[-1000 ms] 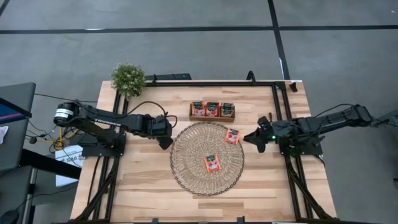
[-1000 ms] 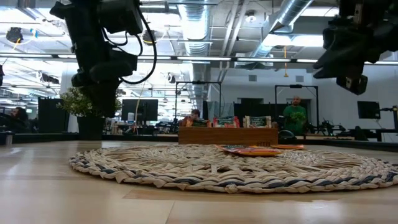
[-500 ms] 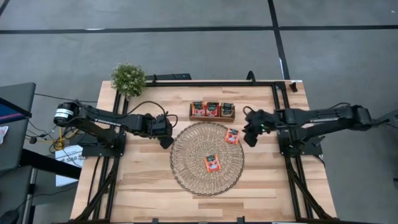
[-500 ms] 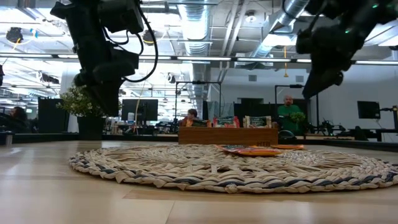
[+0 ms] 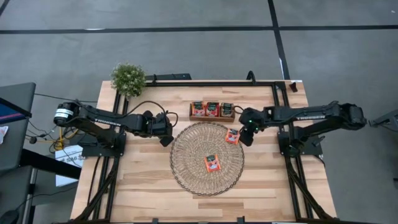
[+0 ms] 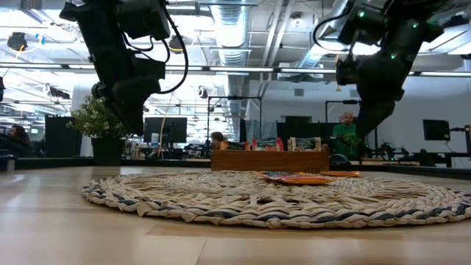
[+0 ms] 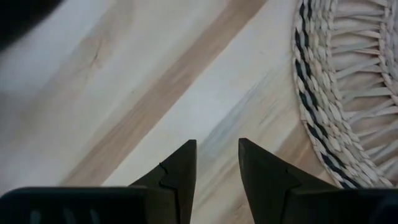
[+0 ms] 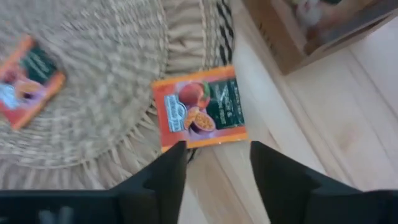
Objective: Pick & Place Tea
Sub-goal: Put the orange tea bag into the left section of the wooden organizer
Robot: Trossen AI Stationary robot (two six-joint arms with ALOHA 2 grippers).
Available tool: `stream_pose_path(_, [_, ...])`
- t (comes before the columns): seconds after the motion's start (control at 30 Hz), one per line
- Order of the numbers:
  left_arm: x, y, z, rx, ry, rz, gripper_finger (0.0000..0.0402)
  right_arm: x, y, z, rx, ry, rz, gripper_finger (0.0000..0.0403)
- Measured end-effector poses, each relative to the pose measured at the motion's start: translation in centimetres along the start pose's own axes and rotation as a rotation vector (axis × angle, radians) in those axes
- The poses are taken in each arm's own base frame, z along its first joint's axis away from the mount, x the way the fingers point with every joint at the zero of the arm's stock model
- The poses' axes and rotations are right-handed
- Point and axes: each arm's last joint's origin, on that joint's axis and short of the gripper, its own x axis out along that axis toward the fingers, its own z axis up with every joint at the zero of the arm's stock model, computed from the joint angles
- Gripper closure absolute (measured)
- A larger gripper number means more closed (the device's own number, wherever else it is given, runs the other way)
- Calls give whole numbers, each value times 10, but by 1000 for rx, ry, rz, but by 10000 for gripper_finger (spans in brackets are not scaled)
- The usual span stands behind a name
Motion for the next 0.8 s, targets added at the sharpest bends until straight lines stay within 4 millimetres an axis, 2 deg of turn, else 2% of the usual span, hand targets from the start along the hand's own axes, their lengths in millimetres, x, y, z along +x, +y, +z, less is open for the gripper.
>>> stream_pose_path(0.13, [0,0,0,-1,-5,5,289,15,-2,1,-15,64,-26,199])
stream_pose_path(0.23, [0,0,1,-4,-10,2,289,30,-6,2,-44,118,-48,187])
stream_pose_path(0.4, [0,-1,2,-10,-19,-6,289,49,-18,7,-31,151,-77,193])
stream_pose_path(0.53, [0,-1,2,-10,-19,-6,289,58,-28,8,-15,181,-91,201])
stream_pose_path(0.8, [0,-1,2,-10,-19,-6,289,62,-24,9,-29,181,-27,198])
